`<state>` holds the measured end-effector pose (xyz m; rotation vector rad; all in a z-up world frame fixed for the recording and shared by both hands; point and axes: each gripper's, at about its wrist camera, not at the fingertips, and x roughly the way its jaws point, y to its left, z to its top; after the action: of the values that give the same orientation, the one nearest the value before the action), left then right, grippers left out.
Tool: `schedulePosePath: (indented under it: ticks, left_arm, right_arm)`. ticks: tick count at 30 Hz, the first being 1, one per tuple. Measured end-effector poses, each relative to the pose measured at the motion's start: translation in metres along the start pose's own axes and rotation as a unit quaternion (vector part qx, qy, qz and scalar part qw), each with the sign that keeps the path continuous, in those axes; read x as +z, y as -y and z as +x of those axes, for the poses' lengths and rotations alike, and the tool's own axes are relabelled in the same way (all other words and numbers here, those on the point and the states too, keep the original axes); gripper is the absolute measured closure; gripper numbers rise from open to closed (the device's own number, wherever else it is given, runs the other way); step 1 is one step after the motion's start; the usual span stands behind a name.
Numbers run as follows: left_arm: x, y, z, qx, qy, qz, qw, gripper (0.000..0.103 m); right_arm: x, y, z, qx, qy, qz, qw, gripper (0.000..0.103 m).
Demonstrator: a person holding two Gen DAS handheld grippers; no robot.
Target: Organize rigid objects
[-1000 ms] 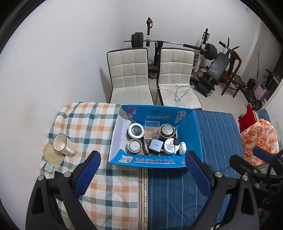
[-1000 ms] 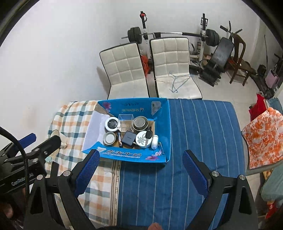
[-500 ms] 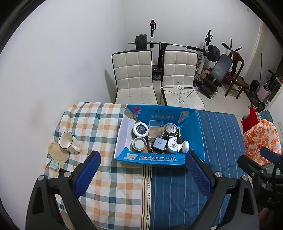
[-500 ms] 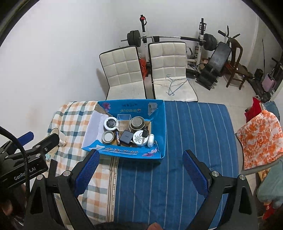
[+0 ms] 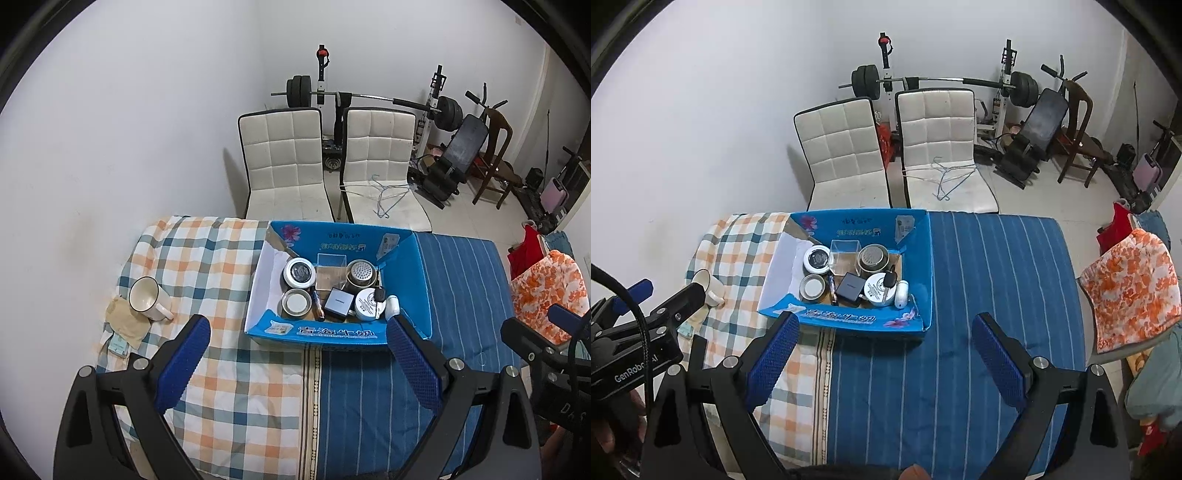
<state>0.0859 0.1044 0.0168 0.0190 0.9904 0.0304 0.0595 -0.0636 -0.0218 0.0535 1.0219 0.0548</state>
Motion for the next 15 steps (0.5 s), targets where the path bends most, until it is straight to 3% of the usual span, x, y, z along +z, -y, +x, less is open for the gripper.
schedulePosePath:
  ticks: [15]
  left_arm:
    - [0.0044, 0.0029, 0.0001, -0.002, 0.003, 0.003, 1.0, 0.005]
  right_arm:
    - [0.002, 0.0038, -0.0058, -0.017, 0.013, 0.002, 1.0, 0.006]
